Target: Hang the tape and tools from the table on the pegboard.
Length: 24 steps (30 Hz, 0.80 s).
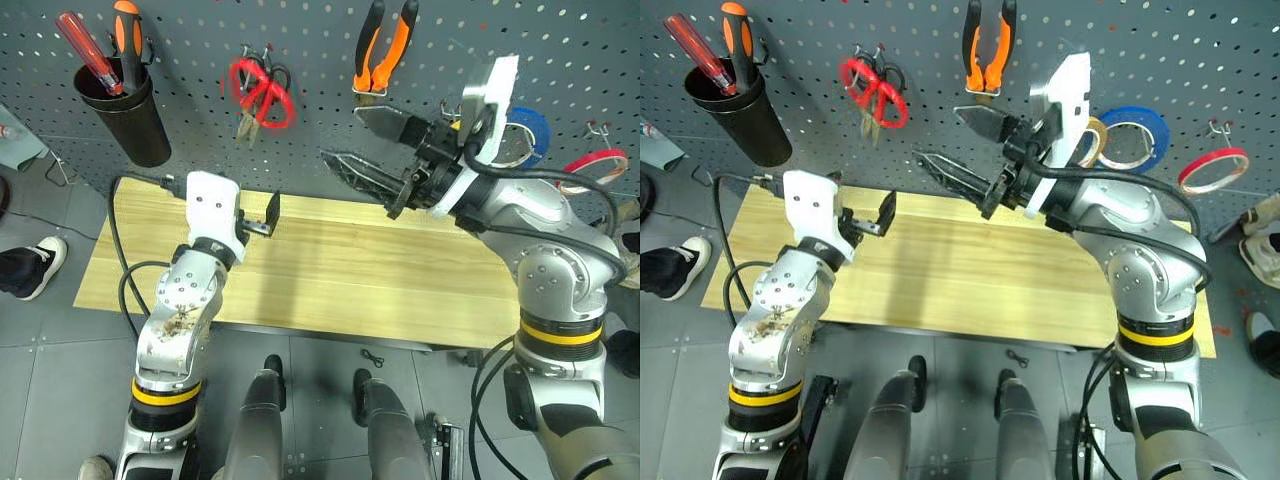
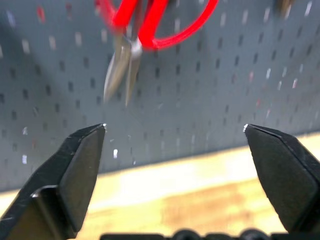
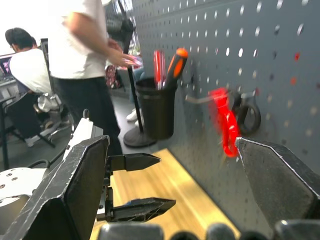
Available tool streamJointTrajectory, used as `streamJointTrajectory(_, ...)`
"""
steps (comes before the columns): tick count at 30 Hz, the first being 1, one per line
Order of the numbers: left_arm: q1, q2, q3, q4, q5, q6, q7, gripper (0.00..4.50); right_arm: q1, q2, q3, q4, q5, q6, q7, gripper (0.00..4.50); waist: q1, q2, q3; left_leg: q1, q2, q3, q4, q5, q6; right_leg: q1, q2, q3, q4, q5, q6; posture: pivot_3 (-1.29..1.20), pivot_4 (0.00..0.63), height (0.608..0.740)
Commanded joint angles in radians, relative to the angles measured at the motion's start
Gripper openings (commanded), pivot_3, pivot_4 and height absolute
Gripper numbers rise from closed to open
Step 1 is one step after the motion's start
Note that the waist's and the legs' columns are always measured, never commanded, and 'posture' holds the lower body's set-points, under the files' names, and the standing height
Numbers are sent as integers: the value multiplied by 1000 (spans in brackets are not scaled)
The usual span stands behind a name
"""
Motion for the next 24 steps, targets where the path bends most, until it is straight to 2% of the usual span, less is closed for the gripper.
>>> streamJointTrajectory(1, 67, 46, 86, 10, -19, 14, -33, 4443, 41, -28, 61, -67, -44, -8, 40, 4500, -4, 0, 0, 0, 0, 0, 0, 0, 0, 0, 0, 0, 0, 0, 0, 70, 380, 740)
streamJointTrajectory(6, 77, 161, 222, 152, -80, 137, -102, 4443, 51, -29, 197, -54, -149, -40, 91, 4500, -14, 0, 0, 1, 2, 0, 0, 1, 1, -1, 1, 0, 1, 1, -2, 110, 418, 740)
streamJointTrajectory(11, 11, 254, 266, 323, -126, 223, -175, 4443, 30, -13, 282, 12, -241, -89, 152, 4500, -5, 1, 1, 2, 2, 0, 0, 2, 2, -1, 1, 0, 2, 1, -2, 127, 442, 740)
streamJointTrajectory(14, -16, 286, 248, 408, -127, 197, -212, 4443, 6, 9, 289, 54, -276, -93, 157, 4500, 1, 1, 3, 2, 2, 0, 0, 2, 2, -1, 1, 0, 1, 1, -3, 132, 462, 740)
streamJointTrajectory(24, -105, 291, 219, 755, -95, 15, -261, 4443, 28, -2, 279, 60, -333, -52, 168, 4500, 12, 1, 8, 1, 2, 0, -3, 2, 2, -2, 1, -1, 1, -2, -4, 98, 496, 740)
